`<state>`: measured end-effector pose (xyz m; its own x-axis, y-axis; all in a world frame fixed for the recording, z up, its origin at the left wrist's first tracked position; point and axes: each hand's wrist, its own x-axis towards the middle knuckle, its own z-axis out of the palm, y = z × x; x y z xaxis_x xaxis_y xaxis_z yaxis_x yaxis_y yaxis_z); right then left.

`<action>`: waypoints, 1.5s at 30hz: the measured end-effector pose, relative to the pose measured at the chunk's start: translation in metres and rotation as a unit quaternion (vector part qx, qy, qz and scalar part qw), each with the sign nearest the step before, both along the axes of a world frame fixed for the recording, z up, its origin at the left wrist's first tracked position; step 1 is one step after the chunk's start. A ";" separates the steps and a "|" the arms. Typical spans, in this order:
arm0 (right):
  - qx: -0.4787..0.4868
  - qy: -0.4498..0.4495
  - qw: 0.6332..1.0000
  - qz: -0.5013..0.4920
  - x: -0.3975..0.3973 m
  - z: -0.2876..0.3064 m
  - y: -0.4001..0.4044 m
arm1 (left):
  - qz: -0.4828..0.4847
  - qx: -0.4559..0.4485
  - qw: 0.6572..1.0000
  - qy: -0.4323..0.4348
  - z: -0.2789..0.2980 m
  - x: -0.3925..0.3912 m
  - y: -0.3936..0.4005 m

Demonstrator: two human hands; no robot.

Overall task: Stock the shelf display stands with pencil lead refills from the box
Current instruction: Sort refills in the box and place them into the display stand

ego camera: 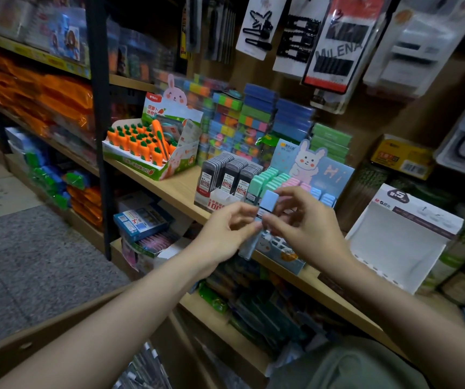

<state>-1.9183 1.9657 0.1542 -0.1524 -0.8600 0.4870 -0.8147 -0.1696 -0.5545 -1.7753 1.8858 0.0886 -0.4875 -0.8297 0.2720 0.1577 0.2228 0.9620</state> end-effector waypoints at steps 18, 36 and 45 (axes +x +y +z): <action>-0.113 0.050 0.991 -0.054 -0.082 0.001 0.031 | 0.054 -0.387 0.814 -0.429 -0.043 -0.004 0.014; -0.071 0.057 0.993 -0.075 -0.086 -0.030 0.003 | 0.077 -0.382 0.833 -0.392 -0.045 -0.006 0.008; -0.087 0.128 0.980 -0.126 -0.080 -0.030 0.004 | 0.065 -0.358 0.845 -0.393 -0.036 -0.006 0.011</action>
